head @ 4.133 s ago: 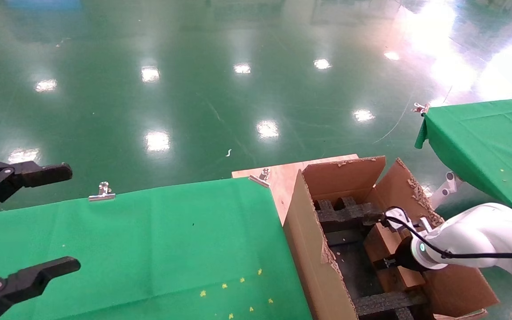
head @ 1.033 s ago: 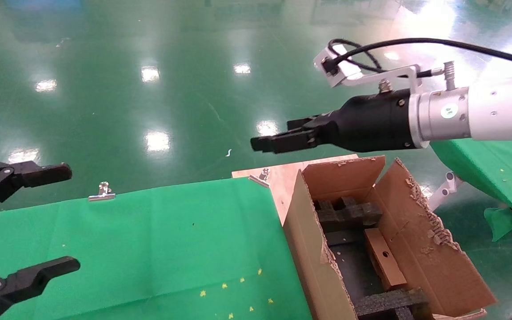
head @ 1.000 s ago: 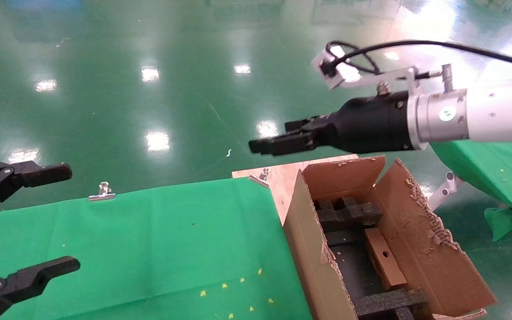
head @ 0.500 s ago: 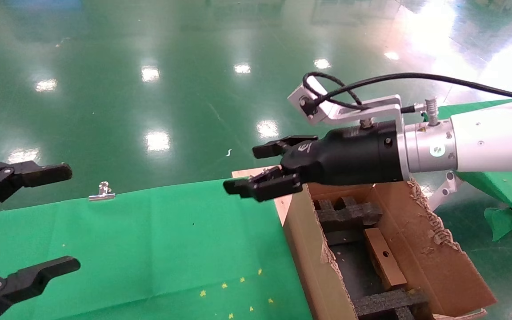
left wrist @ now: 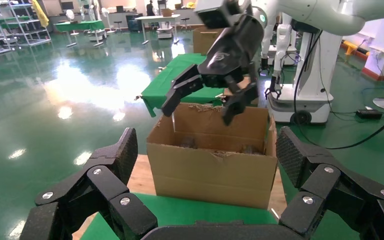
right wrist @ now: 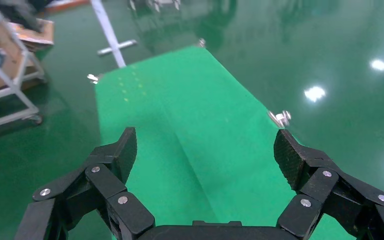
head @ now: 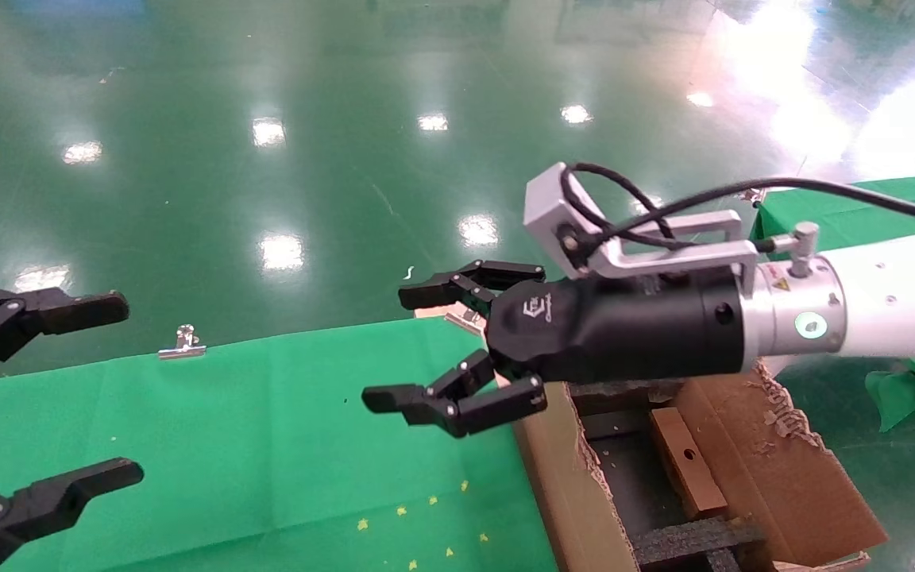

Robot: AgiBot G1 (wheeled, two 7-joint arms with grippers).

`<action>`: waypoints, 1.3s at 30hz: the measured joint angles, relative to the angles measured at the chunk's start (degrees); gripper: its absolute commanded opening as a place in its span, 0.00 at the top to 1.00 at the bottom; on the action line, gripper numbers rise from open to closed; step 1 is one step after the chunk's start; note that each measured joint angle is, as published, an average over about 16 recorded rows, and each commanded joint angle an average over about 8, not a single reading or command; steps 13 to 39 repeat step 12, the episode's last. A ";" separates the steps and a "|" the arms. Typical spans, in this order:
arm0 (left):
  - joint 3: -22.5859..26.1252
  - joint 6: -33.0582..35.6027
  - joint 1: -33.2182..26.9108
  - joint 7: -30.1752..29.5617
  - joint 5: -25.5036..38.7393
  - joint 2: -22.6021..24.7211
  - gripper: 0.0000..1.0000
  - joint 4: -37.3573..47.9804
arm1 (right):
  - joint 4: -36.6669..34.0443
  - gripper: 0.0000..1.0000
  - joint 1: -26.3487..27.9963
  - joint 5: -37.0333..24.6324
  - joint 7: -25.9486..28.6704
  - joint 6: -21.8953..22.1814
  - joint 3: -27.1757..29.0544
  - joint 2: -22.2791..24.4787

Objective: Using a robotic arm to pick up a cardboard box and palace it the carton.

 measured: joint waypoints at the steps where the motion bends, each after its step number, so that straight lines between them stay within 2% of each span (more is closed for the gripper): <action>1: 0.00 0.00 0.00 0.00 0.00 0.00 0.00 0.00 | -0.09 0.00 -0.99 0.61 -1.25 -0.73 1.26 -0.15; 5: 0.00 0.00 0.00 0.00 0.00 0.00 0.00 0.00 | -0.45 0.00 -4.96 3.08 -6.26 -3.66 6.33 -0.73; 12: 0.00 0.00 0.00 0.00 0.00 0.00 0.00 0.00 | -0.77 0.00 -8.44 5.24 -10.65 -6.24 10.77 -1.24; 39: 0.00 0.00 0.00 0.00 0.00 0.00 0.00 0.00 | -0.77 0.00 -8.44 5.24 -10.65 -6.24 10.77 -1.24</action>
